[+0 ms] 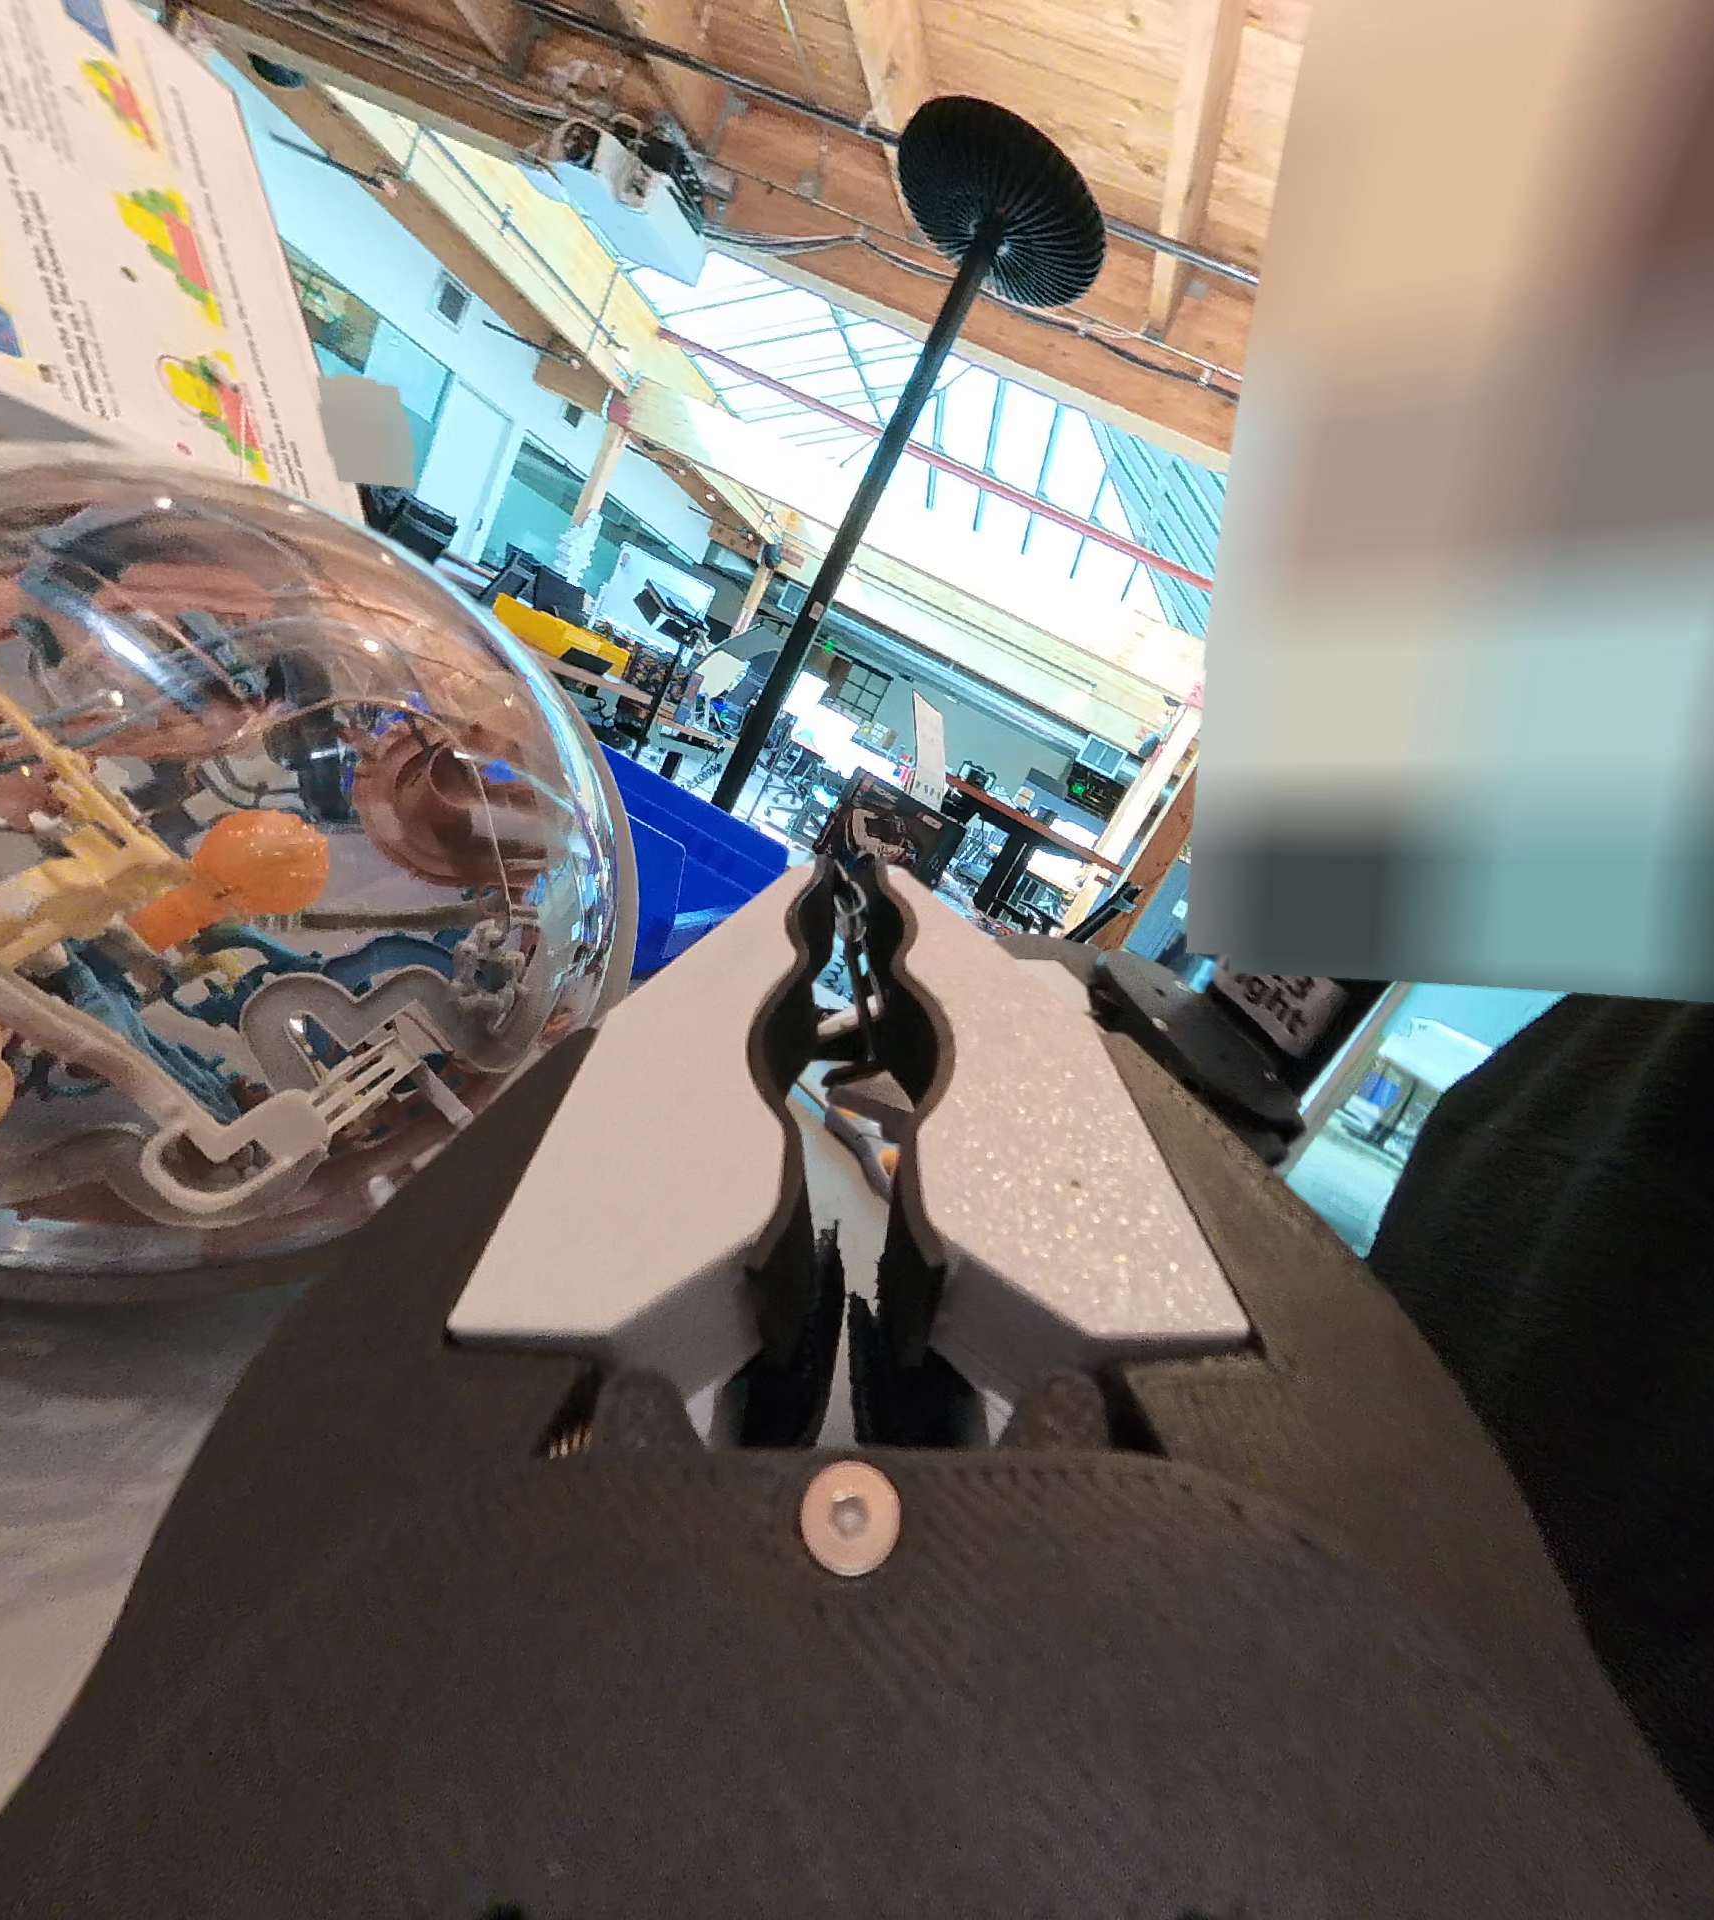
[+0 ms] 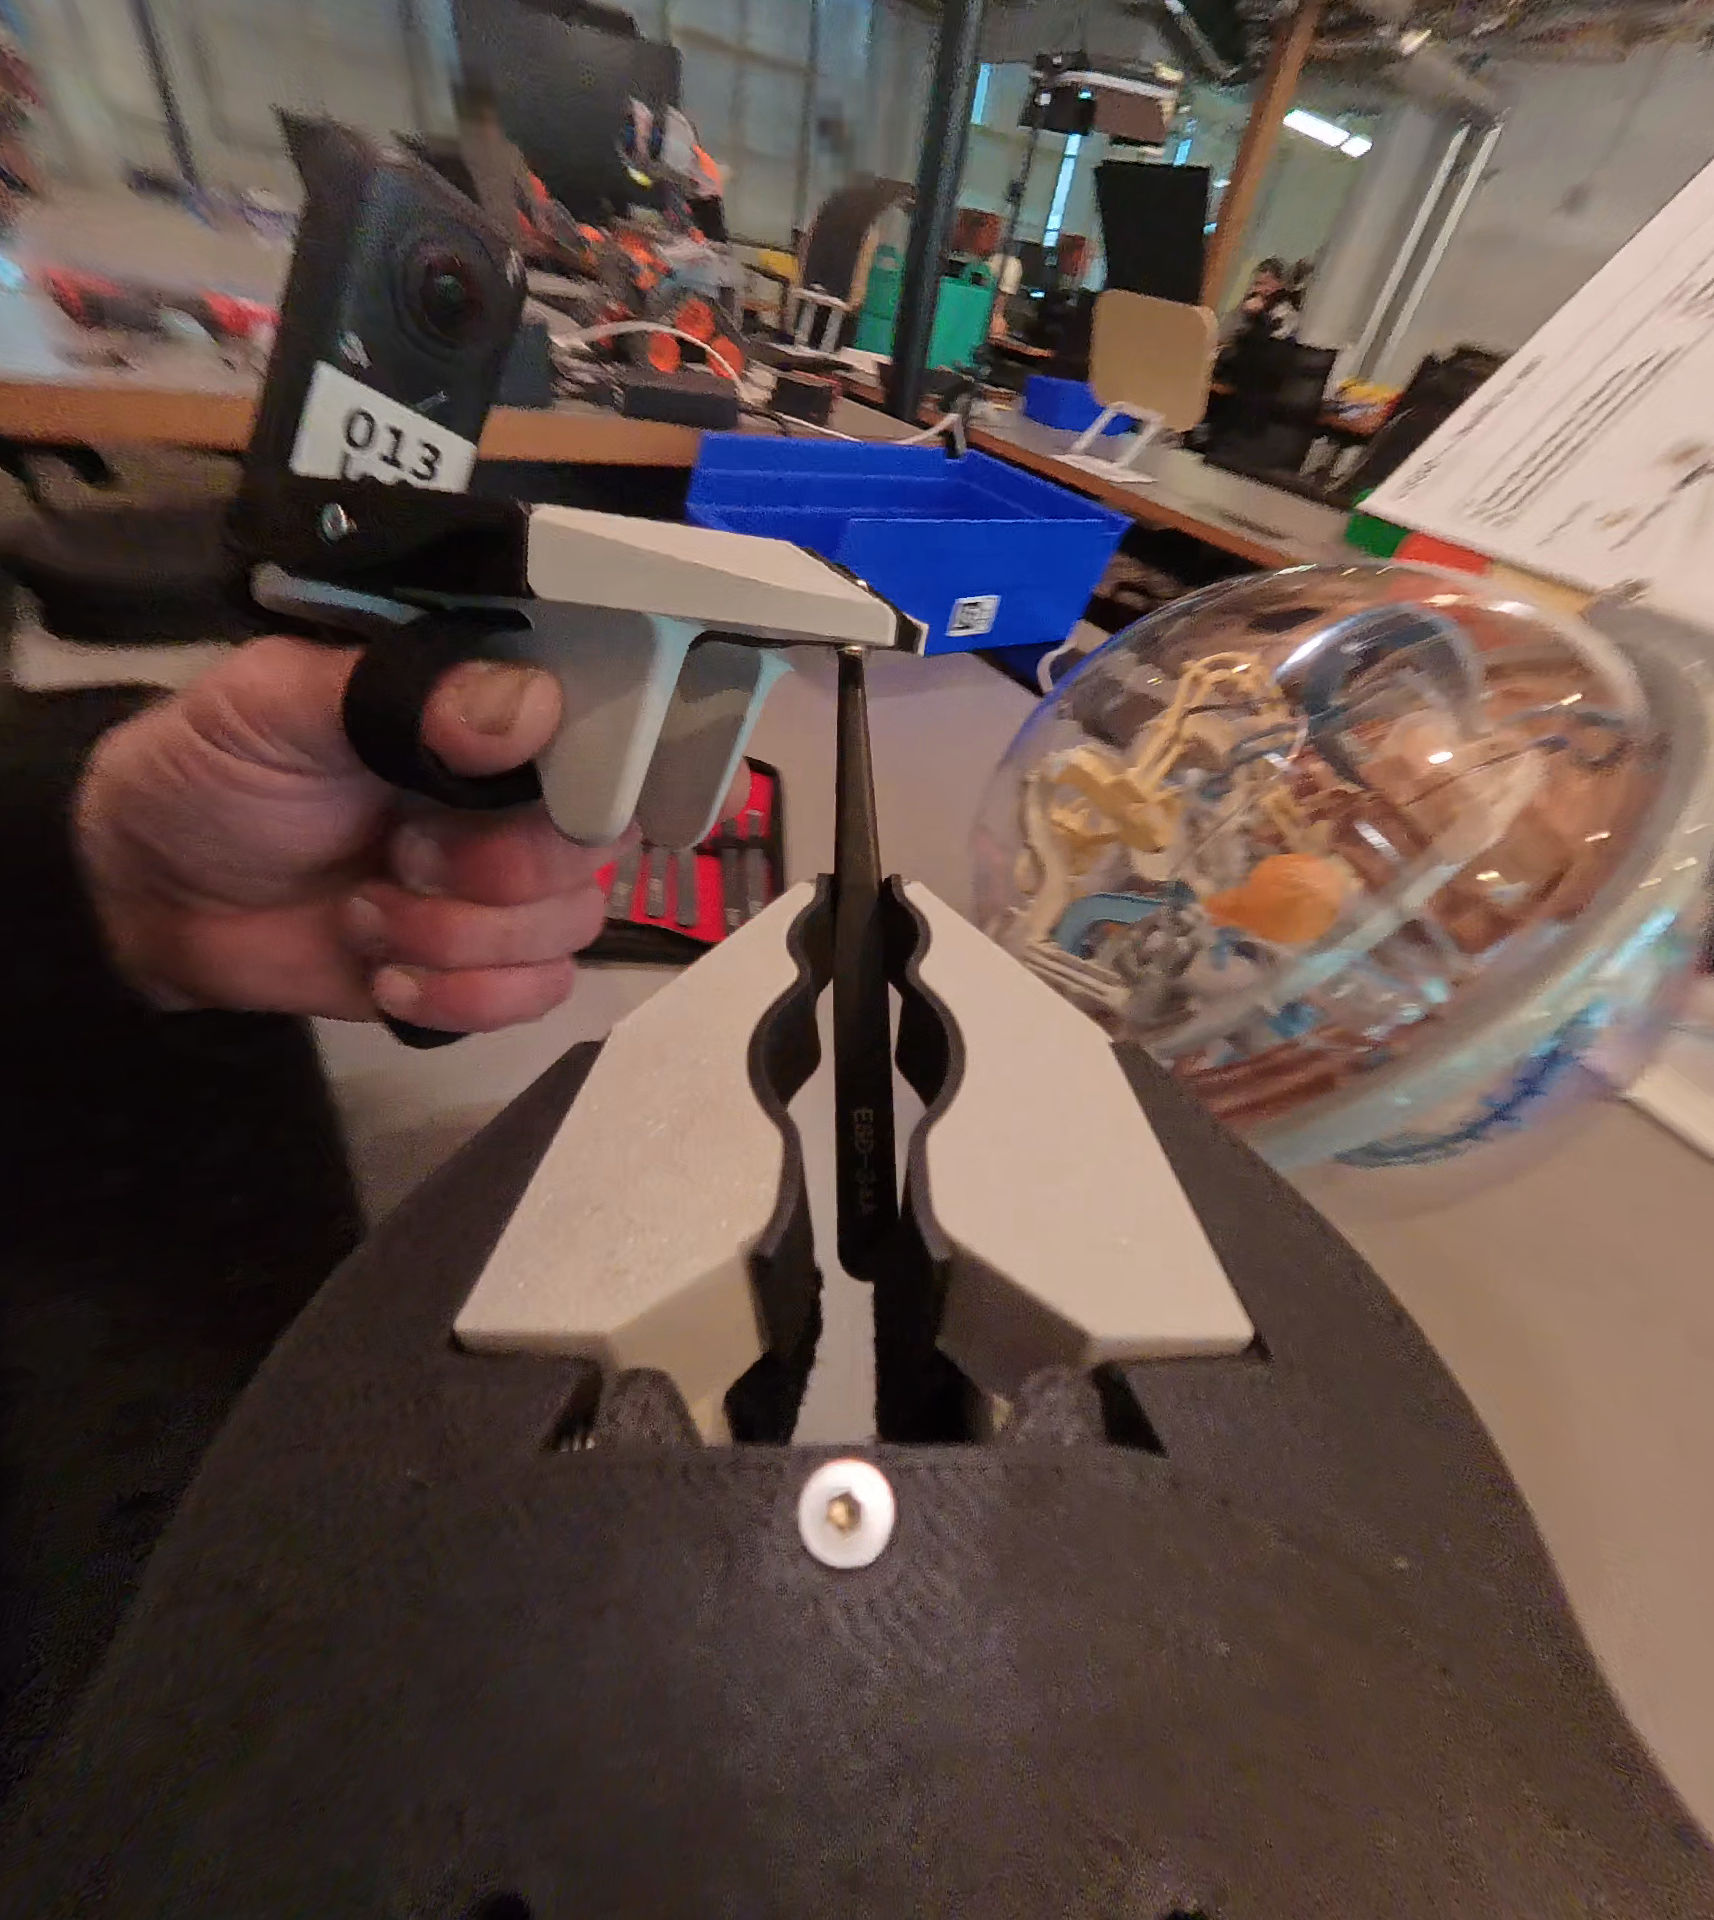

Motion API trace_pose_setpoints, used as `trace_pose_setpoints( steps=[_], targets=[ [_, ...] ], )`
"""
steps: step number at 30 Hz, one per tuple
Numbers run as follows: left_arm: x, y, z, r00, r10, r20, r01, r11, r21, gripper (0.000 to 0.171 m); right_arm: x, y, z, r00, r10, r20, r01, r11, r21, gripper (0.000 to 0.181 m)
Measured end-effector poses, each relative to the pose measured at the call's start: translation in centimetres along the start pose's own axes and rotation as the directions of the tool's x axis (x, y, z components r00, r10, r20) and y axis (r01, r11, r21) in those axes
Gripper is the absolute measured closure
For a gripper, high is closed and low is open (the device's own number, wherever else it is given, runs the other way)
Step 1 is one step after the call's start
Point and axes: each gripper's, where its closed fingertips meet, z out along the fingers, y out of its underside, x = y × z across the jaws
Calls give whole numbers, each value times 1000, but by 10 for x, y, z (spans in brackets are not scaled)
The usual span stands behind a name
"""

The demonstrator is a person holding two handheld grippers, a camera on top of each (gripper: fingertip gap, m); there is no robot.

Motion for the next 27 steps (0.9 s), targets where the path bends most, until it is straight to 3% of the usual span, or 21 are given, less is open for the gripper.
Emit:
trace_pose_setpoints(
  steps=[4, 6, 9, 14, 17, 23, 27],
  targets=[
    [-3, 7, 4, 999, -26, 41, 25, 1000, 7, 169, 12, 6, -6, 950, -274, -151, 262, 961, -92, 176],
    [-3, 8, 6, 998, -35, 54, 34, 999, 24, 169, 15, 7, -6, 928, -328, -177, 313, 943, -110, 176],
    [-3, 9, 4, 996, -31, 80, 27, 998, 49, 169, 14, 9, -5, 942, -298, -157, 286, 953, -96, 176],
    [-5, 10, 3, 993, 63, 104, -62, 998, -19, 169, 12, 13, -3, 979, -184, -86, 180, 982, -56, 175],
    [-4, 15, 0, 997, 43, 61, -38, 996, -75, 148, 14, 15, -3, 967, -236, -97, 229, 971, -76, 176],
    [2, 25, -1, 997, 72, 16, -68, 979, -193, 169, 10, 17, -8, 901, -428, -71, 420, 902, -104, 175],
    [0, 26, -2, 997, 70, 29, -65, 984, -166, 170, 10, 18, -9, 902, -427, -58, 420, 901, -108, 175]
  ],
)
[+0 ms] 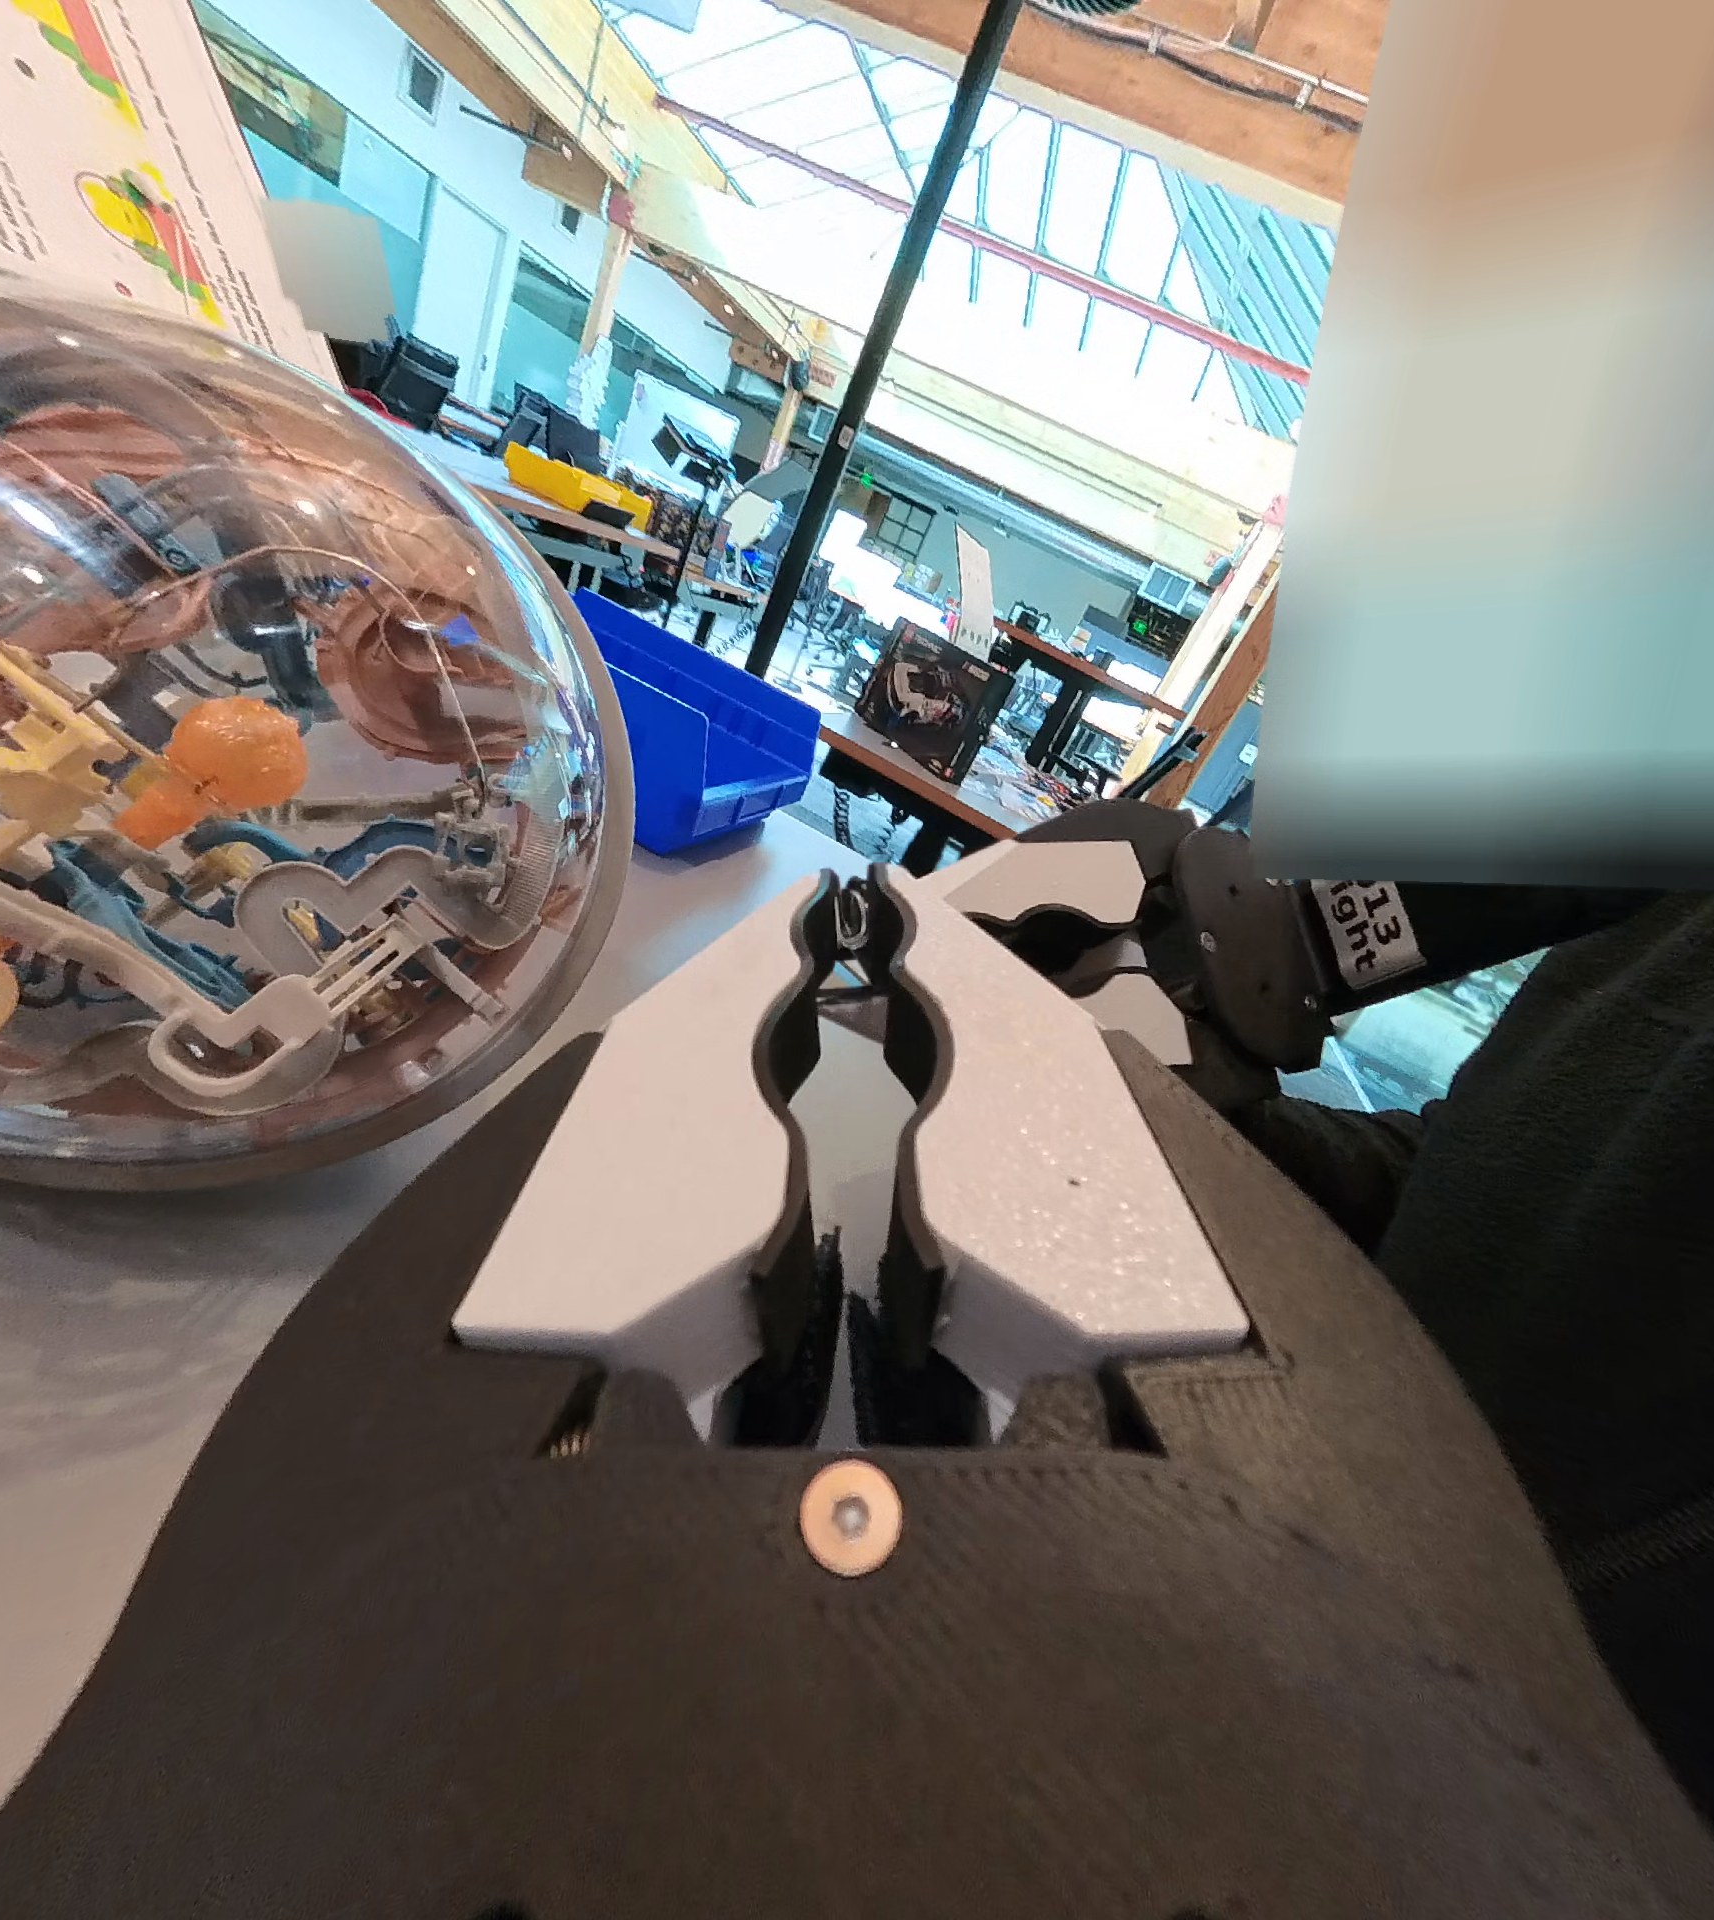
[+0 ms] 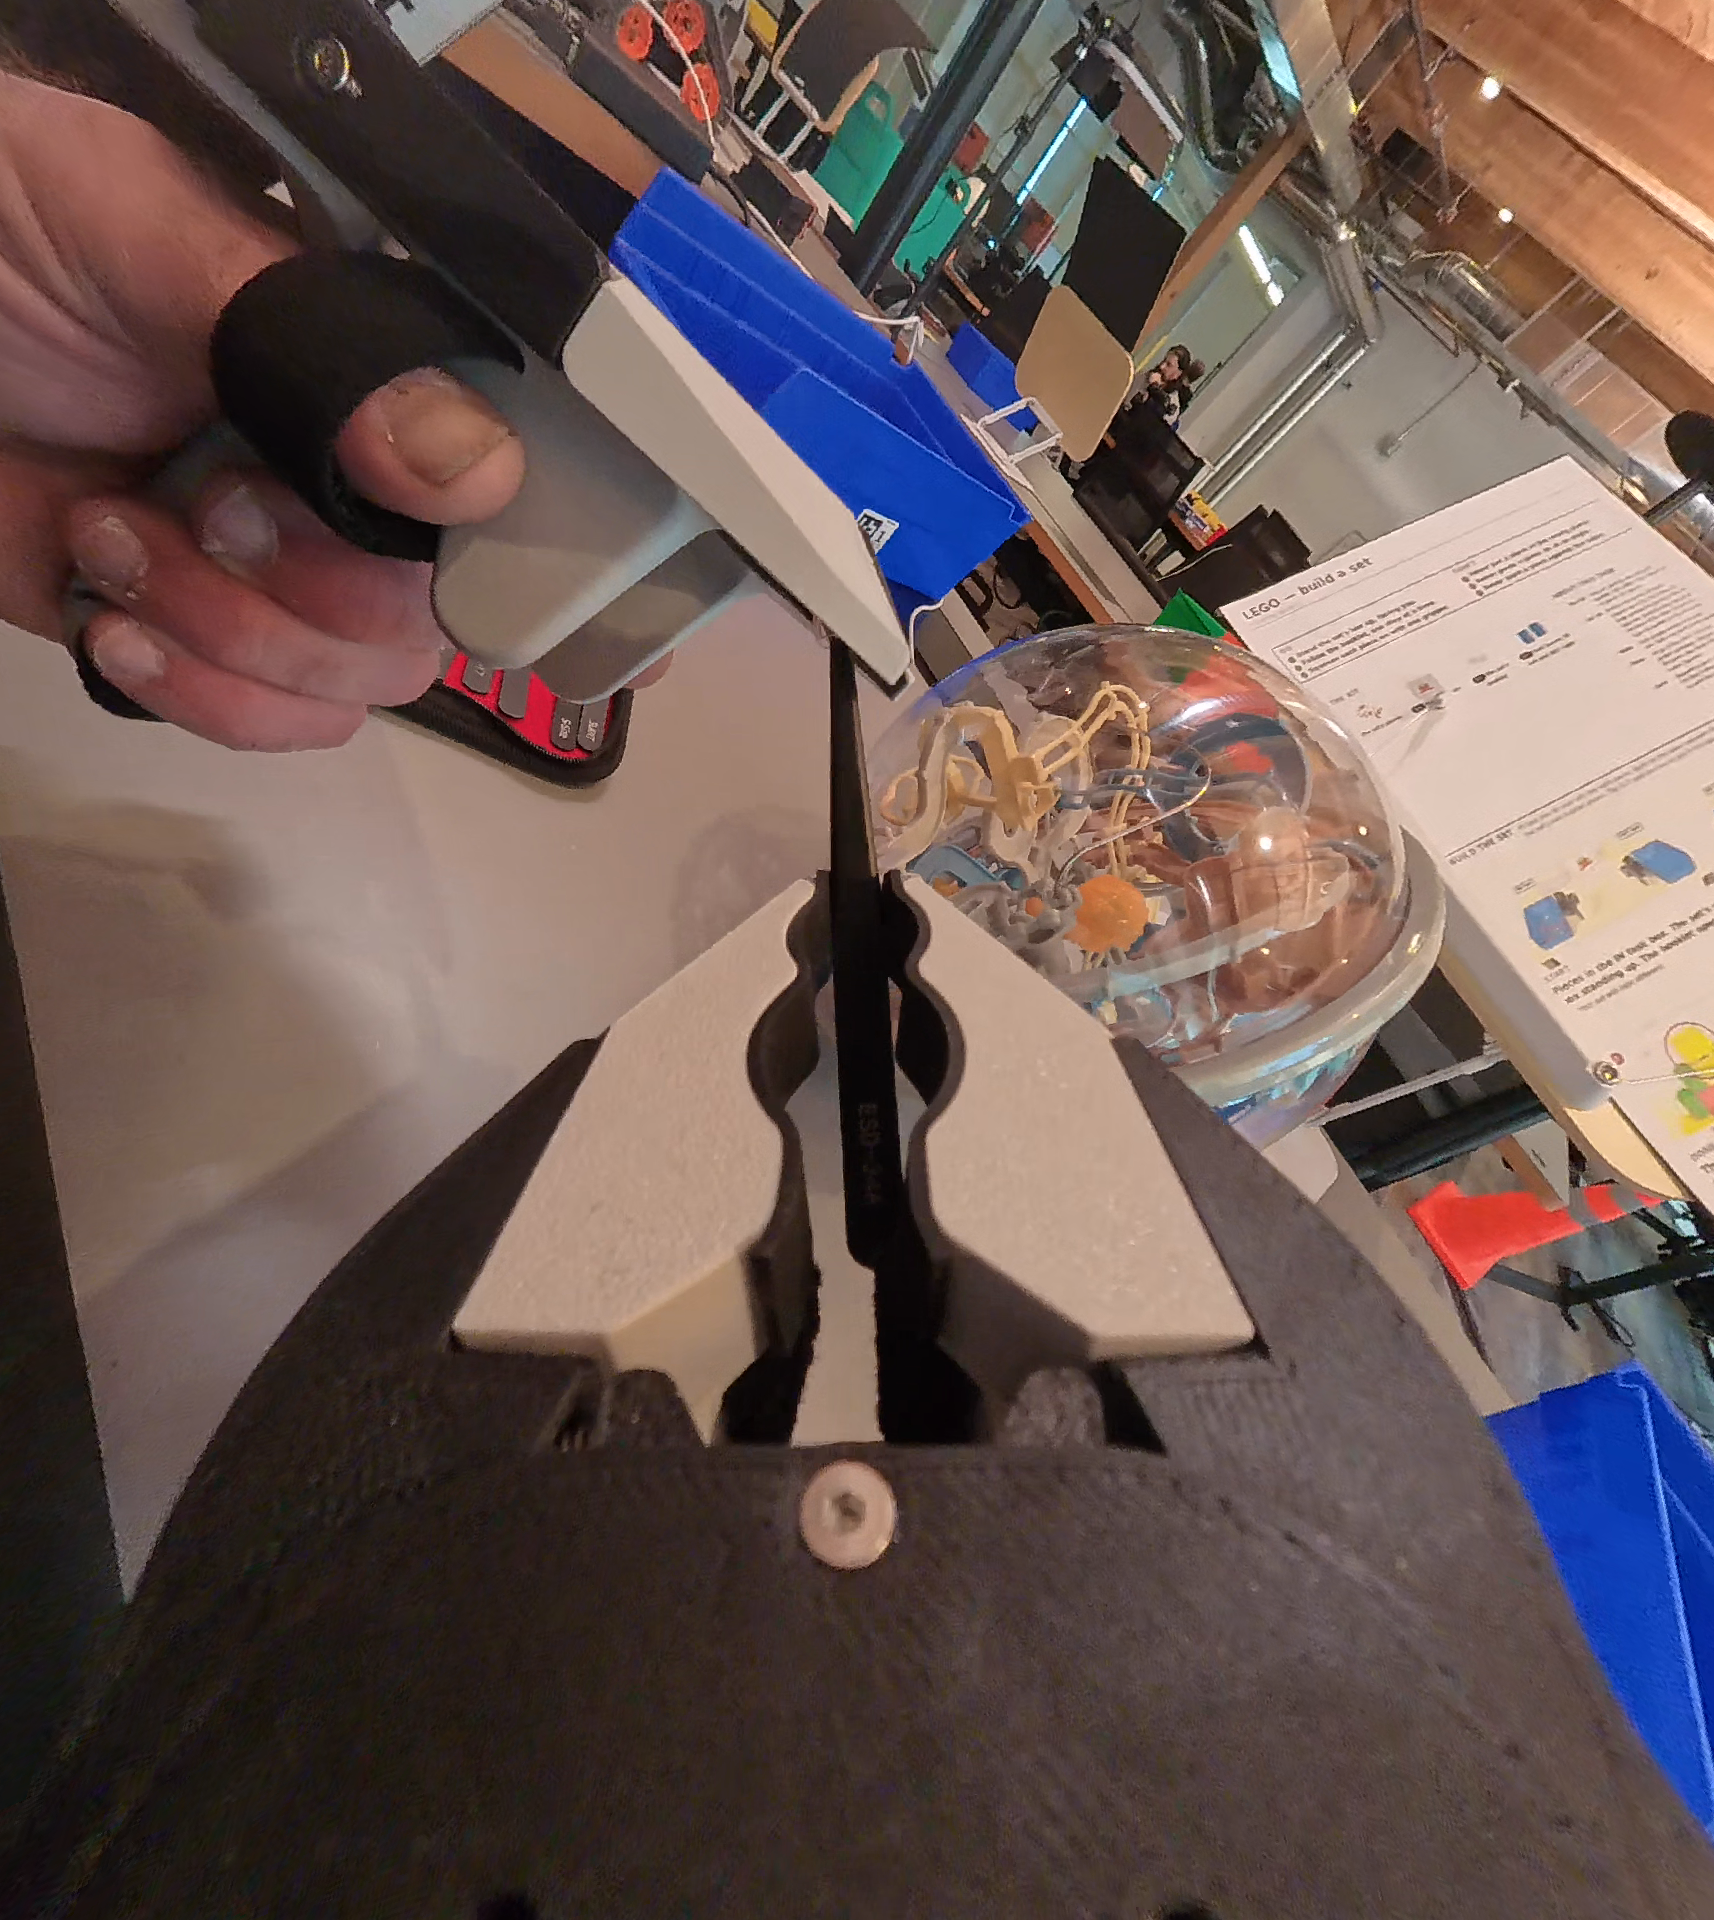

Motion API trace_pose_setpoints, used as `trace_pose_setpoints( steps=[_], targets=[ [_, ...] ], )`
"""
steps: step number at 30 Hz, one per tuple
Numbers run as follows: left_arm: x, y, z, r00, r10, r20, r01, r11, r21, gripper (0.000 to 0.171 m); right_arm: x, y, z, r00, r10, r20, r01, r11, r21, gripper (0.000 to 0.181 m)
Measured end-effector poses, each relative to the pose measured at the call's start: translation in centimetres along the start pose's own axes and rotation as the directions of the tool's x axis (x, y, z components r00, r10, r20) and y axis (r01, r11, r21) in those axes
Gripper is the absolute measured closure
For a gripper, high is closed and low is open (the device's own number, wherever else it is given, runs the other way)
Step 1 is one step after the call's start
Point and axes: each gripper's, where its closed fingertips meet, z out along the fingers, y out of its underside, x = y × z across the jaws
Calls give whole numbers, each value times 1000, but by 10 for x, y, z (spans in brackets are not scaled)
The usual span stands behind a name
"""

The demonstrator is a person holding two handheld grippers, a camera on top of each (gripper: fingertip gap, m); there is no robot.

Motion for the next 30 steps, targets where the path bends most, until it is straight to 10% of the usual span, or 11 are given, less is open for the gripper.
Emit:
trace_pose_setpoints(
  steps=[19, 22, 30],
  targets=[
    [26, 34, -19, 988, -84, -127, 52, 971, -232, 171, -25, -2, -31, 933, -105, 344, 70, 991, 110, 175],
    [-27, -16, -63, 993, -114, 25, 116, 991, -60, 171, 10, 28, -45, 948, -28, 317, 19, 999, 32, 176],
    [5, 34, -36, 996, 28, -80, -50, 955, -292, 171, -3, 32, -43, 923, -163, 349, 164, 986, 28, 175]
  ],
)
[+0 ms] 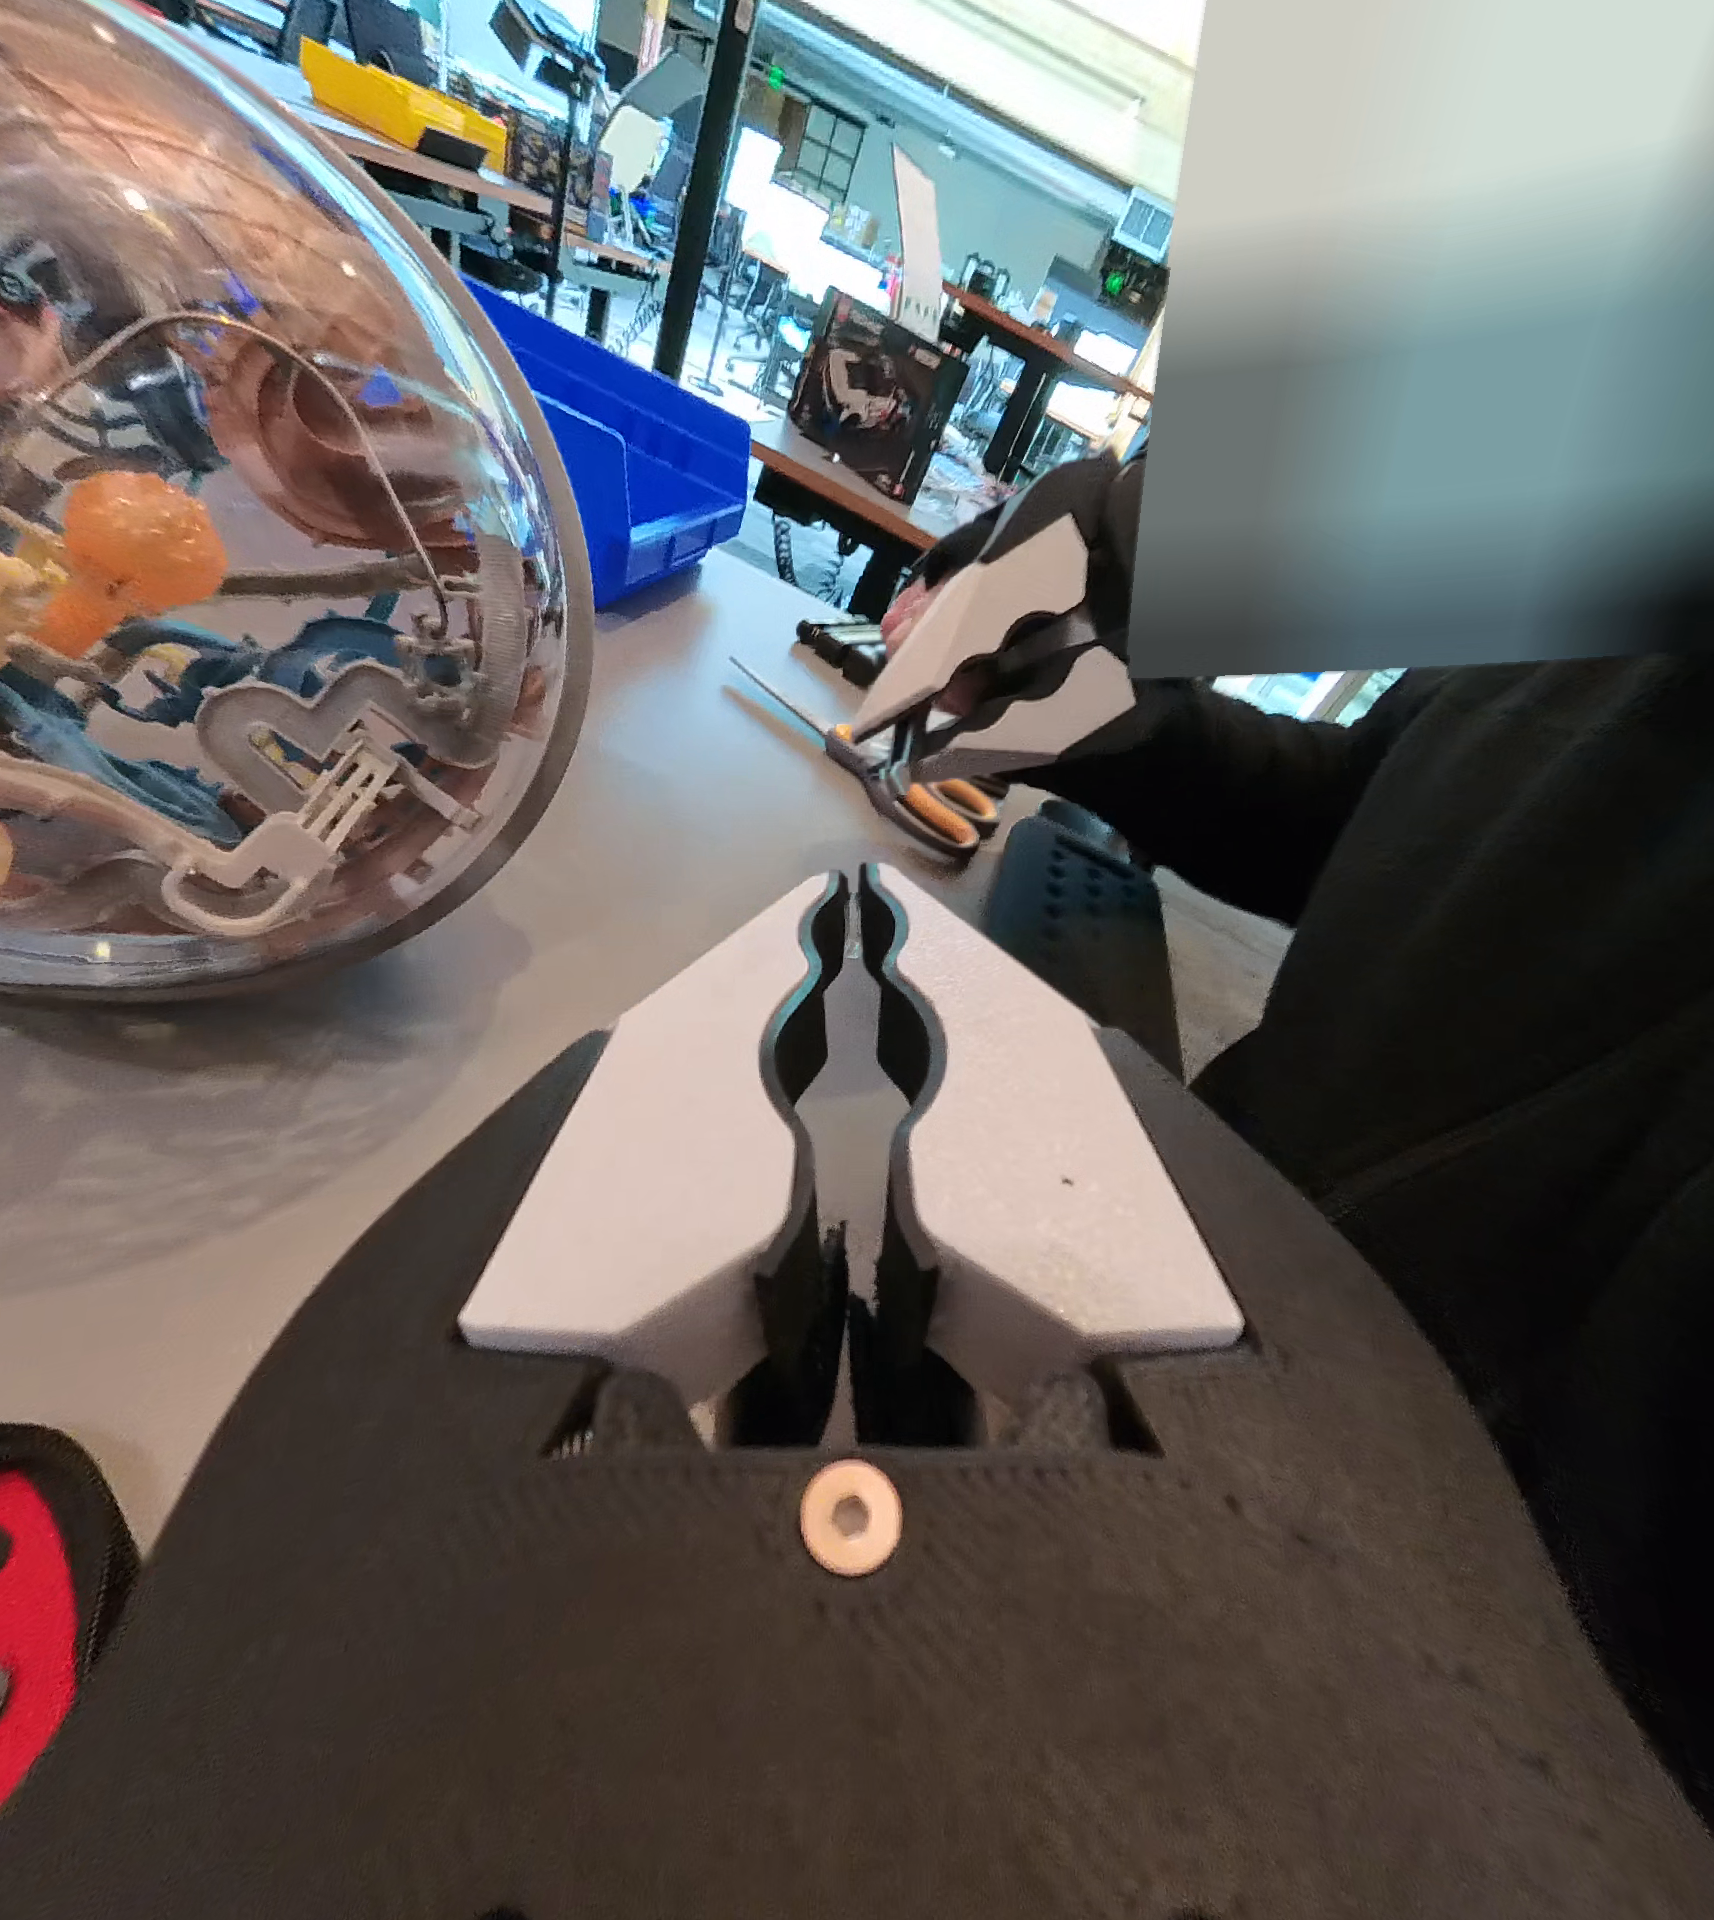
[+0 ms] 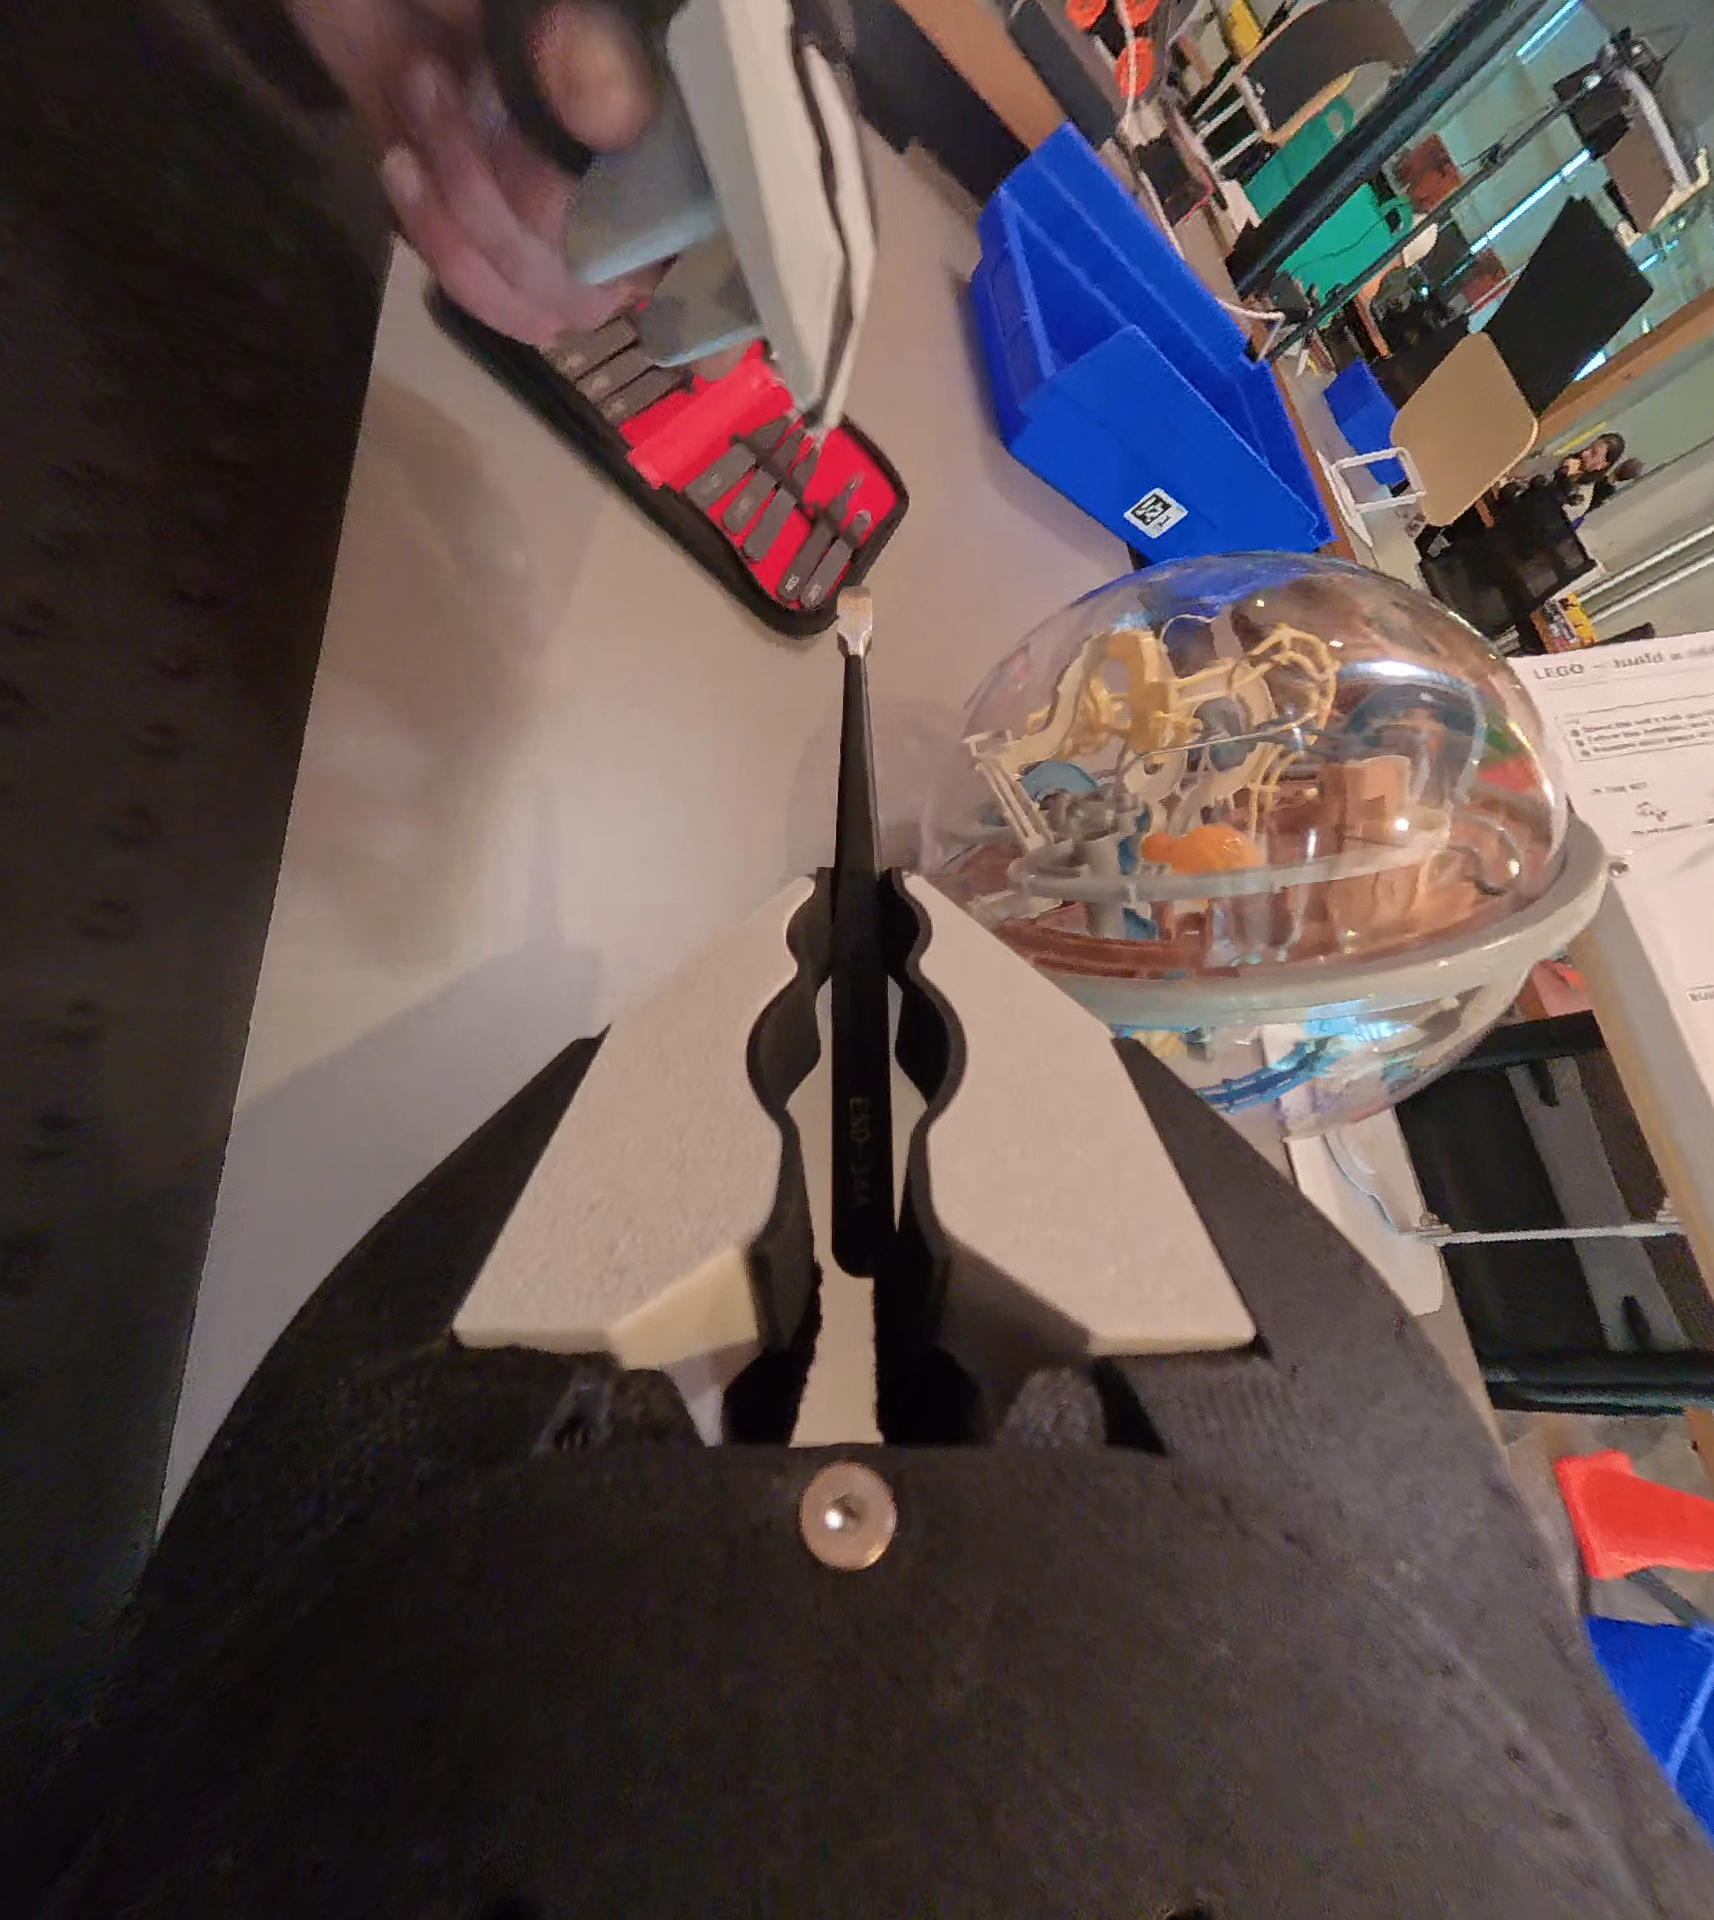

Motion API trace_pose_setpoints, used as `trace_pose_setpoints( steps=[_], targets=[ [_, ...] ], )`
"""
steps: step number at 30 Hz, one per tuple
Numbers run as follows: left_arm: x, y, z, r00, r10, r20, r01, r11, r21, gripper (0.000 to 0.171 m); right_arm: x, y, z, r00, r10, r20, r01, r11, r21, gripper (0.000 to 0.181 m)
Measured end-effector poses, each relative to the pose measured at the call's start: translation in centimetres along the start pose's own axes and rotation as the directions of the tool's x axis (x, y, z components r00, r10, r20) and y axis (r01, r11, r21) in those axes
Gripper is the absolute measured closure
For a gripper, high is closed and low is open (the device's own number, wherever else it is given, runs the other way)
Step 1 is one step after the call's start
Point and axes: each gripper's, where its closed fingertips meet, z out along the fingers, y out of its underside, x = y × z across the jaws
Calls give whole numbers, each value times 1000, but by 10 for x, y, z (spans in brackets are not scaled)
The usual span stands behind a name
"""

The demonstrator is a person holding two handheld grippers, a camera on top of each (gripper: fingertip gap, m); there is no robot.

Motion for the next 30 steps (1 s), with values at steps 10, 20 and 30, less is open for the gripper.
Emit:
trace_pose_setpoints(
  steps=[10, 20, 30],
  targets=[
    [-38, 80, 33, 969, 217, 116, -153, 900, -407, 164, -7, 25, 8, 999, 36, 9, -35, 996, -80, 175],
    [-48, 55, 39, 907, 371, 201, -276, 882, -382, 103, 4, 21, 3, 784, 583, 214, -605, 795, 49, 175],
    [-5, -44, 71, 999, -1, -34, 6, 989, 146, 145, 13, -22, -4, 412, 768, 491, -911, 363, 198, 175]
  ],
)
